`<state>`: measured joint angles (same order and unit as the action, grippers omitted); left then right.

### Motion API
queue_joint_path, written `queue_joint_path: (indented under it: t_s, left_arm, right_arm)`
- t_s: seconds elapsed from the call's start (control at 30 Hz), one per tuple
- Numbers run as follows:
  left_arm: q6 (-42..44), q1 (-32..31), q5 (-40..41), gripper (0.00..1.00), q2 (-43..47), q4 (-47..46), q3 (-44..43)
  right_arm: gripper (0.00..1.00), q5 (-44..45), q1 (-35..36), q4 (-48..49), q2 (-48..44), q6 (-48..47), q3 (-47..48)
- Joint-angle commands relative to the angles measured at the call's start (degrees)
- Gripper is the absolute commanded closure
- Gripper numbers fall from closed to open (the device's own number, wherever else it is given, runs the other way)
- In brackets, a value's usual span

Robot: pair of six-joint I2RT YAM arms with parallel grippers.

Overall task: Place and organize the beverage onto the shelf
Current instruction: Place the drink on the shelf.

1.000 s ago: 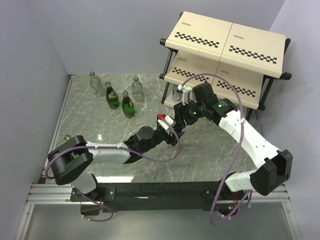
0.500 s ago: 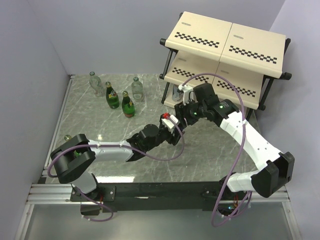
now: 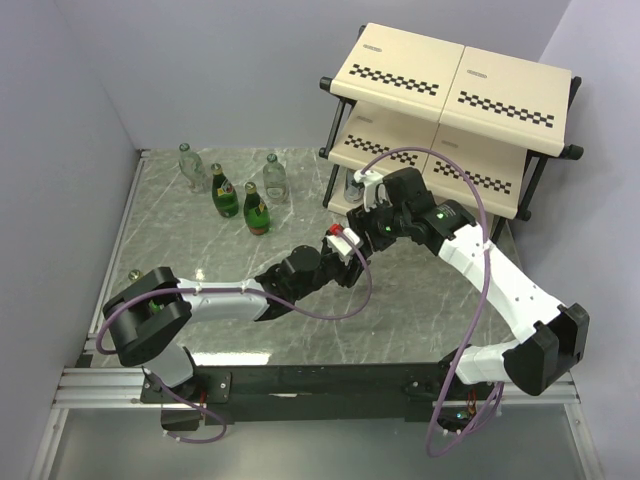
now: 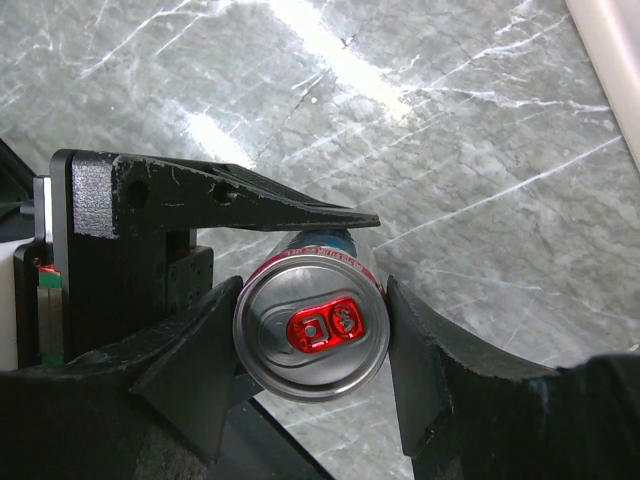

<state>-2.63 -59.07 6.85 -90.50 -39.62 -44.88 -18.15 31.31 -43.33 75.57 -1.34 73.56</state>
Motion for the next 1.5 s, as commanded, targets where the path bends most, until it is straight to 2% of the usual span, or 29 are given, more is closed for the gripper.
queue_joint_path:
  t_s: [0.0, 0.03, 0.07, 0.17, 0.37, 0.6, 0.7, 0.77, 0.83, 0.97, 1.1, 1.23, 1.33, 1.47]
  left_arm:
    - [-0.7, -0.1, -1.7, 0.82, -0.4, 0.8, -2.0]
    - [-0.9, -0.2, -2.2, 0.9, -0.3, 0.7, -1.8]
    - [-1.0, -0.2, -2.4, 0.93, 0.0, 0.3, -1.6]
    - [-2.4, -0.1, -2.4, 0.98, 0.7, -0.7, -0.4]
    - [-5.6, 0.9, -3.8, 1.0, 2.7, -1.6, 2.3]
    - [-9.2, 2.6, -6.0, 1.0, 4.5, -3.3, 5.3]
    - [-12.8, 4.5, -7.1, 1.0, 5.9, -4.2, 6.1]
    - [-16.3, 6.5, -8.2, 1.0, 7.7, -4.6, 6.2]
    - [-18.4, 7.6, -9.0, 1.0, 9.8, -4.6, 5.8]
    - [-23.9, 9.4, -8.3, 1.0, 13.1, -3.2, 4.0]
    - [-28.2, 10.1, -7.0, 1.0, 15.4, -2.8, 2.0]
    - [-32.2, 10.2, -7.0, 1.0, 16.4, -3.7, 0.4]
    - [-34.6, 10.2, -5.1, 1.0, 16.2, -4.7, -0.3]
    - [-36.3, 10.2, -4.4, 1.0, 15.2, -6.2, -1.1]
  right_arm:
    - [0.73, -1.1, 1.1, 3.2, -3.4, -1.6, 1.2]
    - [0.66, -1.3, 1.1, 3.2, -3.6, -1.6, 1.2]
    - [0.54, -1.3, 1.0, 3.3, -3.8, -1.6, 1.2]
    - [0.38, -1.2, 1.0, 3.3, -4.6, -1.7, 1.7]
    - [0.21, -1.3, -1.7, 4.0, -8.3, -1.7, 2.0]
    - [0.17, -7.6, -7.1, 3.9, -11.0, -3.4, 1.1]
    - [0.12, -13.5, -10.2, 3.0, -12.6, -8.3, -1.0]
    - [0.08, -19.9, -11.4, 2.7, -13.9, -15.8, -5.1]
    - [0.08, -21.8, -11.5, 3.9, -15.4, -21.6, -8.5]
    - [0.07, -25.6, -11.5, 9.7, -18.7, -26.2, -19.0]
    - [0.08, -28.0, -11.4, 20.6, -23.7, -22.4, -26.2]
    - [0.07, -21.3, -8.6, 39.8, -27.5, -9.4, -32.2]
    - [0.07, -18.6, -7.4, 42.7, -25.5, -4.2, -31.5]
    - [0.07, -16.1, -2.3, 45.1, -24.3, -3.1, -30.6]
